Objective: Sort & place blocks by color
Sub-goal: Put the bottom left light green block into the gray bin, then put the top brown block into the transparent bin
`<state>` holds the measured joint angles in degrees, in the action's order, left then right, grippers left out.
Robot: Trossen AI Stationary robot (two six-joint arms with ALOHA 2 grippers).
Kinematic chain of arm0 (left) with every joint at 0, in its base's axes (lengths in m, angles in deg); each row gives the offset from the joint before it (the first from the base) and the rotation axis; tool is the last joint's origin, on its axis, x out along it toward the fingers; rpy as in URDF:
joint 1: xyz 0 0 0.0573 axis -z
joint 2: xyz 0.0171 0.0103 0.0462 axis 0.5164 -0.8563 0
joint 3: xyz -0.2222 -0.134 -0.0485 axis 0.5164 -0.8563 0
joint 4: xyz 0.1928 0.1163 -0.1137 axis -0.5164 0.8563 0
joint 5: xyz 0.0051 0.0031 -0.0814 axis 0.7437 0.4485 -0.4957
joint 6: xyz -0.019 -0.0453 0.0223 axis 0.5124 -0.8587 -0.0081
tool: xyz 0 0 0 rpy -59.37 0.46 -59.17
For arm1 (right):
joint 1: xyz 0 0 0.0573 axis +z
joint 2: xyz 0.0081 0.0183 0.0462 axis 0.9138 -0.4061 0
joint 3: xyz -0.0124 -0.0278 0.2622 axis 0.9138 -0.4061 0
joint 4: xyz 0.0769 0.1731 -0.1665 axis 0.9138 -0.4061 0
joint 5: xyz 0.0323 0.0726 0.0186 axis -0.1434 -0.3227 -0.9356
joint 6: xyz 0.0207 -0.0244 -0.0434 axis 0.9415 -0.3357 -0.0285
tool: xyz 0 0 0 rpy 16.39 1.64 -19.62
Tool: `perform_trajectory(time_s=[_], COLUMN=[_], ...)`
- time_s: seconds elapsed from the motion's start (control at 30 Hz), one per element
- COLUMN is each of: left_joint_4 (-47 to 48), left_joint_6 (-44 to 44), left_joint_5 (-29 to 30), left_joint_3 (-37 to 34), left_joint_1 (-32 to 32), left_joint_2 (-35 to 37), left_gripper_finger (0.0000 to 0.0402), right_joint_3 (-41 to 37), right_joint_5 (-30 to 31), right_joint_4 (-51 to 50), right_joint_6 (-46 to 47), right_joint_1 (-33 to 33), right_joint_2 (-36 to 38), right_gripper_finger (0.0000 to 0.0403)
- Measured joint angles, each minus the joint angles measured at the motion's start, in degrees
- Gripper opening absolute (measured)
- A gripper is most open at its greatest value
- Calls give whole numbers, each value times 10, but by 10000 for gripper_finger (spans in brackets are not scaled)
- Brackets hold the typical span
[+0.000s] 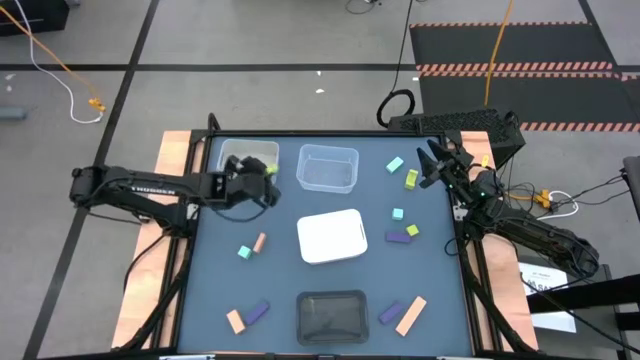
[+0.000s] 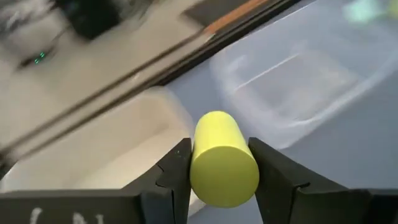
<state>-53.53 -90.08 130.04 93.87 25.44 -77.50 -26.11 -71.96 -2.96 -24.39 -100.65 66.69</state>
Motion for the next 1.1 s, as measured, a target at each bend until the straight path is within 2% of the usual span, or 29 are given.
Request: perform_trajectory(time_s=[0.1, 0.17, 0.37, 0.67, 0.87, 1.1], left_joint_4=[70, 82, 62, -15, -57, -78], left_joint_6=[-51, -63, -65, -93, -97, -77], left_joint_5=[1, 1, -13, -55, -83, -112], left_joint_3=[0, -4, -27, -86, -114, -115], left_joint_1=[-37, -59, -117, -166, -181, -174], left_joint_2=[0, 0, 0, 0, 0, 2], left_gripper_finger=[131, 131, 137, 146, 186, 235], right_joint_3=[0, 0, 0, 0, 0, 0], right_joint_5=[0, 0, 0, 0, 0, 0], right_joint_4=[0, 0, 0, 0, 0, 0], right_joint_6=[0, 0, 0, 0, 0, 0], right_joint_1=[0, 0, 0, 0, 0, 0], right_joint_2=[0, 0, 0, 0, 0, 0], right_gripper_finger=[247, 247, 247, 247, 247, 247])
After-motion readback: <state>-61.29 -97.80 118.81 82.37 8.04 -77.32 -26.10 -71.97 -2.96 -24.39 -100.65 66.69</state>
